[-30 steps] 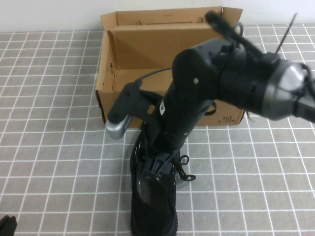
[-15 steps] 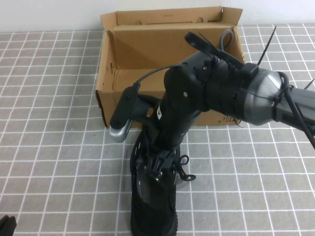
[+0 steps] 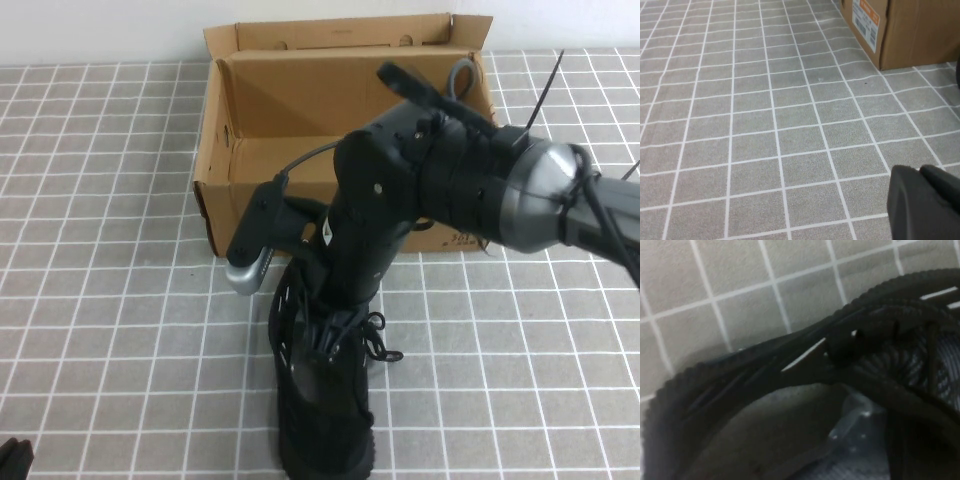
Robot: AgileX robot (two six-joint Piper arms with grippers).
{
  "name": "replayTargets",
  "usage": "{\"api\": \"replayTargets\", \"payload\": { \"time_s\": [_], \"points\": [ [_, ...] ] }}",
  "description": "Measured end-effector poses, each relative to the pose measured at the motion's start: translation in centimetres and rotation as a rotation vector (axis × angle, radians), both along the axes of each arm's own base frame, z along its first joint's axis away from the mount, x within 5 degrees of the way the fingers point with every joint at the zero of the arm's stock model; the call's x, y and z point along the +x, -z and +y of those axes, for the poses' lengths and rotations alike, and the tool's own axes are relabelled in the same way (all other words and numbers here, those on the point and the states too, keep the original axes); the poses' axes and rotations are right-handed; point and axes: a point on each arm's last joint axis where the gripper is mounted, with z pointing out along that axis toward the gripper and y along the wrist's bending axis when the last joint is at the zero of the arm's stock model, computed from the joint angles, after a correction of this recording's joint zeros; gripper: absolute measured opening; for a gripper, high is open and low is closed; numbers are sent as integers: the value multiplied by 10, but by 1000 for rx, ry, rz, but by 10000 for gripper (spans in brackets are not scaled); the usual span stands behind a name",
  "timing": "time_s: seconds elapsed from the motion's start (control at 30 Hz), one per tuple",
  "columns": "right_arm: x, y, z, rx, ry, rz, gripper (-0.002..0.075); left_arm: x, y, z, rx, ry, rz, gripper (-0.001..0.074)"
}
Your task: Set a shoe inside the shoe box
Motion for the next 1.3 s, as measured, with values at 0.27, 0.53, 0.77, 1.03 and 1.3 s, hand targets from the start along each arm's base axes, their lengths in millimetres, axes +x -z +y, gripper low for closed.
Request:
{"api": "replayTargets", "payload": {
  "time_s": [0.27,0.53,0.77,1.03,1.3],
  "points": [
    [-23,-65,-15,62,-10,53,-6,0,0,0,0,0,0,-1],
    [-42,-128,-32,184,26,-14,-6,0,0,0,-2,0,0,-1],
    [-41,-166,-48,257,216,-124,-6,1,-9,-3,-184,-5,-65,-1],
    [-26,-174,-51,287,430,-198,-6,3,-26,-3,-700,-67,-154,-1],
    [-12,-171,-37,292,479,-177,-6,1,-36,-5,-649,-32,-171,-1]
  ]
}}
